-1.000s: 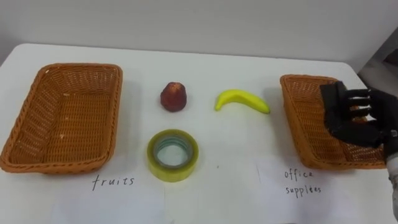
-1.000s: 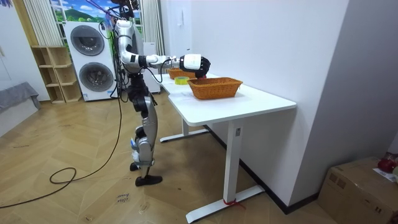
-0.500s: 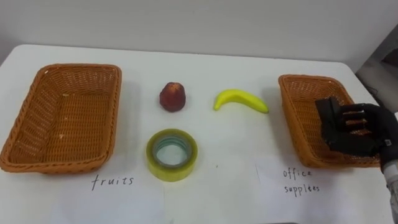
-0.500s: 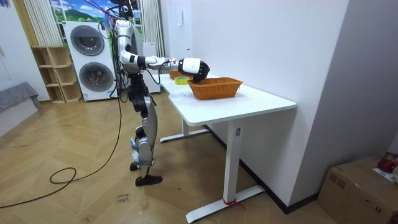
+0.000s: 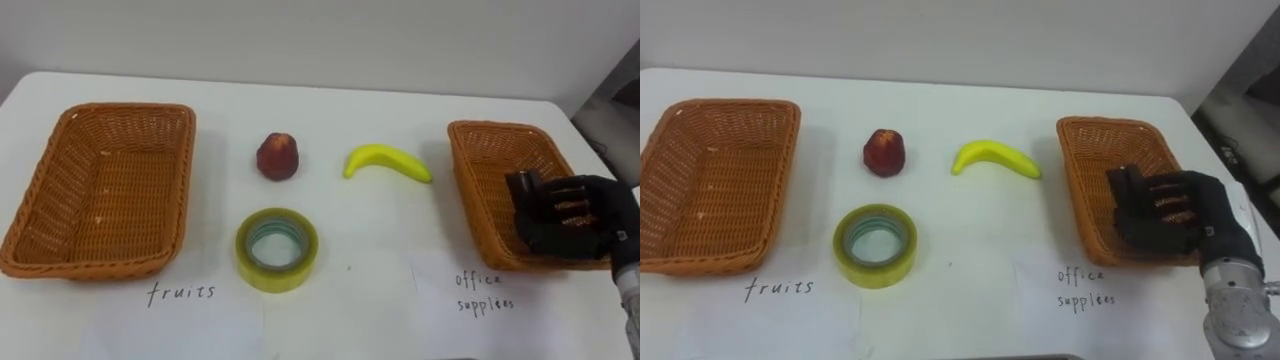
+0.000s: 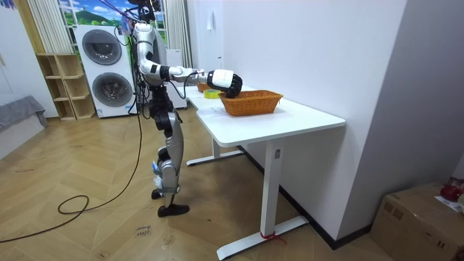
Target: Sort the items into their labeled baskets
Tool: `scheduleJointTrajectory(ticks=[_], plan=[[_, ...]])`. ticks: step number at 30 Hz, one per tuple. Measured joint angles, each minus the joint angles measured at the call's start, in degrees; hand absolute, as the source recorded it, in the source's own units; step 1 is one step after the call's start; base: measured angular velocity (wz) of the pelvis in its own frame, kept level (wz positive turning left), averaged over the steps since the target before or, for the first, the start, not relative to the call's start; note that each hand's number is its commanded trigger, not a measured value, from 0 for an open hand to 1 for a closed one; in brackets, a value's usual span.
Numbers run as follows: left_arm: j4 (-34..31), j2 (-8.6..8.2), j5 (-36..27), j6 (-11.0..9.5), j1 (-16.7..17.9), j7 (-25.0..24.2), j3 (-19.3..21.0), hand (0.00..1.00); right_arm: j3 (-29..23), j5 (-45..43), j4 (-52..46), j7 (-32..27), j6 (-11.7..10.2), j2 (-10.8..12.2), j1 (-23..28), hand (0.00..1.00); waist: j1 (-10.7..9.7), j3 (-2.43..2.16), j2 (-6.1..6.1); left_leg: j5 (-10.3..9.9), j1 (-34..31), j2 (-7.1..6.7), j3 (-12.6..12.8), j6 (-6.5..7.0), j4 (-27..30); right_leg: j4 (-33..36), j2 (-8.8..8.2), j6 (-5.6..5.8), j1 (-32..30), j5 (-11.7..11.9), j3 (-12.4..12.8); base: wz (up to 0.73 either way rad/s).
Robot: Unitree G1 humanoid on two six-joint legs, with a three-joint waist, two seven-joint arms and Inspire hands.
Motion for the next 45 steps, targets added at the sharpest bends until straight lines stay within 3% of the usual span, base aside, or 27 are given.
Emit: scheduleJointTrajectory(ticks=[33,45], plan=[[-0.26,0.00,0.03,-0.06,-0.51,0.13,-0.03,0.00,0.01,-0.06,-0.18,-1.32,-0.04,0.00,-0.05,0.00,0.11,-0.11,-0.10,0.00,0.13,0.03,0.05,0.00,-0.02,0.05,0.00,0.00,0.11,0.00,-0.07,0.00],[0.24,-0.06,-0.04,-0.92,-0.98,0.33,-0.20,0.00,-0.06,9.20,-11.19,-3.61,-0.83,0.00,-0.49,0.00,1.09,0.05,0.22,0.00,0.09,0.01,0.01,0.00,-0.05,0.09,0.03,0.00,0.01,0.00,0.12,0.00]])
